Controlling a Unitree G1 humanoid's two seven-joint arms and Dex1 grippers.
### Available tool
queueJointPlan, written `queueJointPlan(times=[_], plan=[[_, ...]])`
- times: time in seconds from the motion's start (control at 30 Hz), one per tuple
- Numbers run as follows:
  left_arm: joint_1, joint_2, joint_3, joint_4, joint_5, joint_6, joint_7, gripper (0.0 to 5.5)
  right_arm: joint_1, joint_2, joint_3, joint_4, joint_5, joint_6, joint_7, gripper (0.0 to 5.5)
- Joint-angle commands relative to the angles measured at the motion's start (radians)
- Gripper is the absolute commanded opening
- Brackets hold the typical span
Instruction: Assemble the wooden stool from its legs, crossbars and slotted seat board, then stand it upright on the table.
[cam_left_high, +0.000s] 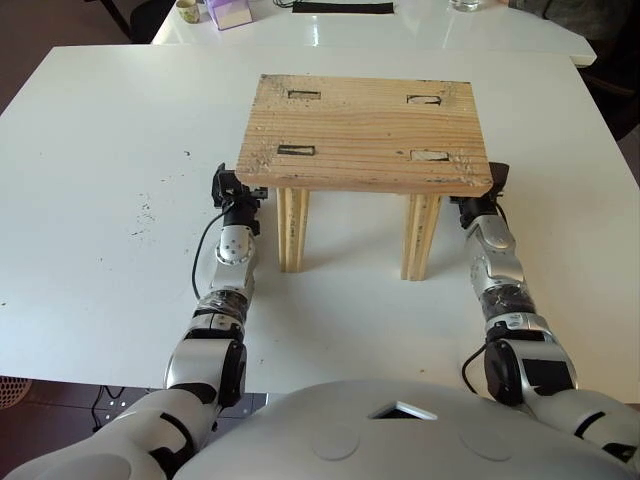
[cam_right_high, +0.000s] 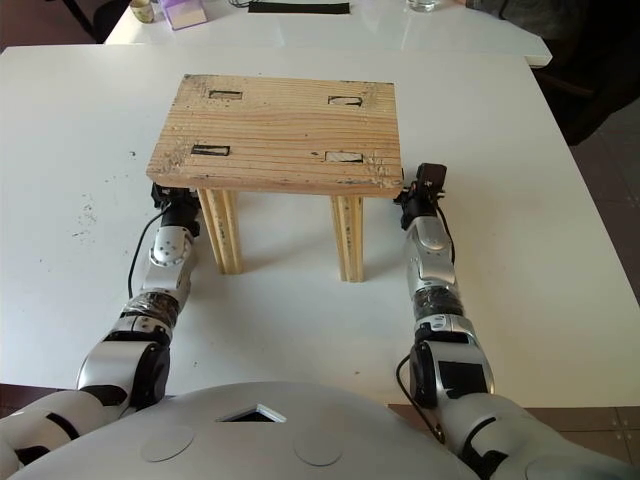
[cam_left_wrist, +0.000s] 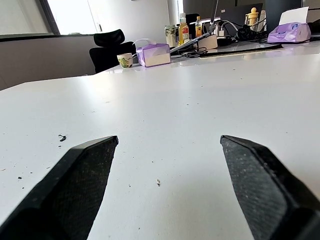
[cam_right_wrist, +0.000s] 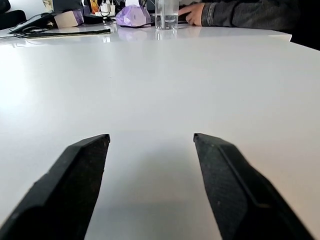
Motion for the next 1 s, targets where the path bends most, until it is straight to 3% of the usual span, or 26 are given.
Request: queueJointPlan(times=[0.03, 0.13, 0.27, 0.67, 1.0], plan=[[0.01, -0.016, -0.022, 0.058, 0.047, 0.023, 0.006, 3.82, -0.052, 0.05, -0.024, -0.124, 0.059, 0.08, 0.0, 3.09], [0.0, -0.018, -0.019, 0.068, 0.054, 0.018, 0.001, 3.82, -0.123, 0.123, -0.103, -0.161, 0.166, 0.179, -0.076, 3.09], [-0.014, -0.004, 0.0, 0.092, 0.049, 0.018, -0.003, 3.82, -0.213, 0.157, -0.07, 0.001, 0.102, 0.159, -0.099, 3.09], [-0.04, 0.005, 0.027, 0.145, 0.051, 0.002, 0.025, 3.82, -0.306, 0.138, -0.139, 0.197, 0.113, 0.122, -0.058, 3.09], [-0.042, -0.006, 0.033, 0.161, 0.059, -0.002, 0.049, 3.82, -0.316, 0.145, -0.132, 0.216, 0.081, 0.084, -0.049, 3.09]])
